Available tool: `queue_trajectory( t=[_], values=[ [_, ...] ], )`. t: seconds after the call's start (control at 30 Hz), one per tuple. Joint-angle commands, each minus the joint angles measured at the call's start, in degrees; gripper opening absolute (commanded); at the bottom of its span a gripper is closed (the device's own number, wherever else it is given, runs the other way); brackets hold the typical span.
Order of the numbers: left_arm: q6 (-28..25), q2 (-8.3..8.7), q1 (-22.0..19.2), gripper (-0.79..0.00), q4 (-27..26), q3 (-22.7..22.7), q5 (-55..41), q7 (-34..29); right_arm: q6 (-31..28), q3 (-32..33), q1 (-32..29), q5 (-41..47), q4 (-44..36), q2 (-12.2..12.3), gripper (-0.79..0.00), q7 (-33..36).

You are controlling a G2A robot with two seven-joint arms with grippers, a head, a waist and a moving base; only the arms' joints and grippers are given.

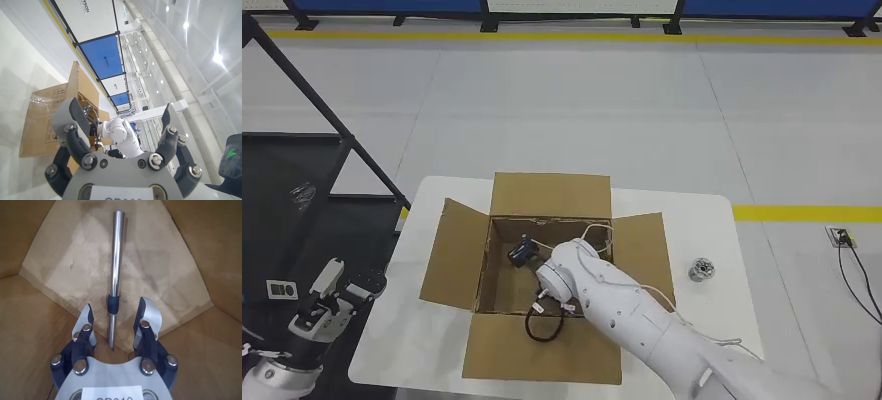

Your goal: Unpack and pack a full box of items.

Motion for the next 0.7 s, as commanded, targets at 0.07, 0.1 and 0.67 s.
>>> queue_trajectory(
  t=[0.07,0.1,0.67],
  values=[
    [0.0,0.00,0.0,0.000,0.0,0.0,0.0,0.0,0.2,-1.0,0.7,-0.4,4.2,-2.0,-0.434,-0.5],
    [0.0,0.00,0.0,0.000,0.0,0.0,0.0,0.0,0.3,-1.3,0.9,-0.6,5.2,-2.5,-0.434,-0.7],
    [0.0,0.00,0.0,0.000,0.0,0.0,0.0,0.0,-2.3,-1.1,2.7,0.5,18.6,-8.5,-0.610,-5.8]
  ],
)
